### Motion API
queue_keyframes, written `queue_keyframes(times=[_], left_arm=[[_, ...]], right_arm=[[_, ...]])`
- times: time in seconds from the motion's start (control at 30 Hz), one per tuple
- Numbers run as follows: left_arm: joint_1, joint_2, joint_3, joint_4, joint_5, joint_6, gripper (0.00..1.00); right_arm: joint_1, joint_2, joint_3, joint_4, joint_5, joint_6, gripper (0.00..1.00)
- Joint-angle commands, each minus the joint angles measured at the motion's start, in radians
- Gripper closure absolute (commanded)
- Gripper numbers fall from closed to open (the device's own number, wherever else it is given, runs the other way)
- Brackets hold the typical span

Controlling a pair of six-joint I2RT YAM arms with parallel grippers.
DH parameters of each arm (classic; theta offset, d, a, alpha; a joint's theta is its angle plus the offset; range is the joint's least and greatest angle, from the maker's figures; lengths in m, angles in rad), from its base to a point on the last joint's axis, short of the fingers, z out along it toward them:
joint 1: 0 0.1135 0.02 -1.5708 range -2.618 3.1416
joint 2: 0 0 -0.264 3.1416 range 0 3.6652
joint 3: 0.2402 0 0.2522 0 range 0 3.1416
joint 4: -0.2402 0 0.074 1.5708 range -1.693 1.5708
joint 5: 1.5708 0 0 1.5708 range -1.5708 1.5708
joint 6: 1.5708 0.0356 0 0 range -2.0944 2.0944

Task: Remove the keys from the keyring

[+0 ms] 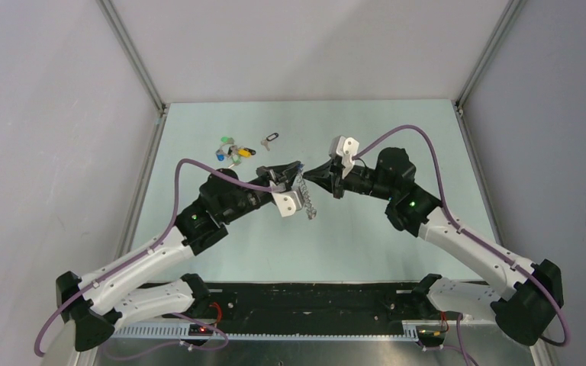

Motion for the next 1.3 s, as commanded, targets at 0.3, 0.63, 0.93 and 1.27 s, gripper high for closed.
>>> queue_keyframes(times=[0.3, 0.63, 0.93, 1.27], left_arm=[[-0.004, -0.008, 0.011, 0.044, 0.035, -0.02, 1.0], [-0.003, -0.004, 0.007, 0.043, 0.048, -0.014, 1.0], [-0.004, 0.008, 0.016, 0.036, 0.061, -0.031, 1.0], [0.02, 0.037, 0.142, -0.049, 0.047, -0.294, 1.0]], right_arm=[[0.01, 0.064, 0.22, -0.293, -0.026, -0.012, 1.0], [0.014, 0.106, 0.267, -0.317, 0.002, -0.015, 1.0], [0.054, 0.103, 0.281, -0.341, 0.037, -0.09, 1.0], [0.077, -0.08, 0.035, -0.03, 0.049, -0.171, 1.0]])
